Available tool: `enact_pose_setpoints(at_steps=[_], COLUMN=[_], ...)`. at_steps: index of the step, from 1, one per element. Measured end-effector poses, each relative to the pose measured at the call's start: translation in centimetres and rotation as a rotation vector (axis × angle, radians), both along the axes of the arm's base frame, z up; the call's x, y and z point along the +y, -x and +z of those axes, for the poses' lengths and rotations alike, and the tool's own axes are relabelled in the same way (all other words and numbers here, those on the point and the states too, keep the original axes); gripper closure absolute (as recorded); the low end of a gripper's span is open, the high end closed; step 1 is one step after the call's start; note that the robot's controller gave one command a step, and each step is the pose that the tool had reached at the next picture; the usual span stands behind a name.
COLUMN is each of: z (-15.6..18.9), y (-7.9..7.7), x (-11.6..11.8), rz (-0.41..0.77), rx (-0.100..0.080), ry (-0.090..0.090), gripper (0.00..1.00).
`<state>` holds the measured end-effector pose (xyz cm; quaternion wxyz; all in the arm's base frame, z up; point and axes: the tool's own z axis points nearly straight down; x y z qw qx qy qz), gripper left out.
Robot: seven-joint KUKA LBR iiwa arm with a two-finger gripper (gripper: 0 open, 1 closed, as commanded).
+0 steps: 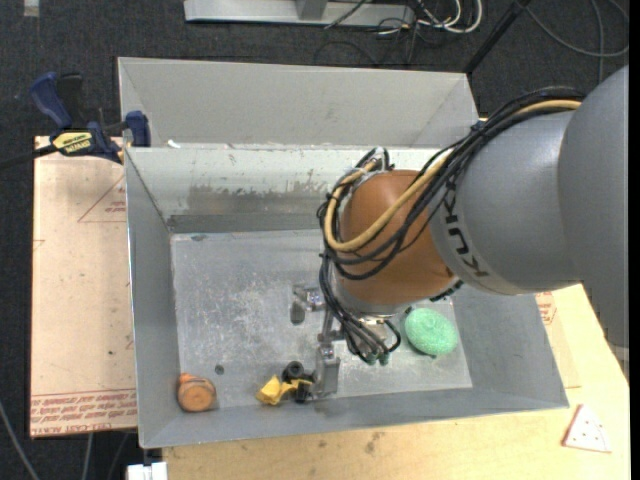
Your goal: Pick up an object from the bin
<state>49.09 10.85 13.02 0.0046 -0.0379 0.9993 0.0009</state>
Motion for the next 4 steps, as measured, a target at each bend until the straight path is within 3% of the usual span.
enact_pose_setpoints(at_steps=[1, 2, 3, 4], z=[-4.1, -6.0, -6.0, 7.1], y=[0.6, -0.1, -0.1, -3.8], x=[-0.1, -0.7, -0.7, -0.6], rz=[0.028, -0.058, -0.058, -0.034], rx=[0.006, 0.008, 0.008, 0.007], ry=[0.000, 0.000, 0.000, 0.001], gripper=[0.00, 1.00, 1.00, 1.00])
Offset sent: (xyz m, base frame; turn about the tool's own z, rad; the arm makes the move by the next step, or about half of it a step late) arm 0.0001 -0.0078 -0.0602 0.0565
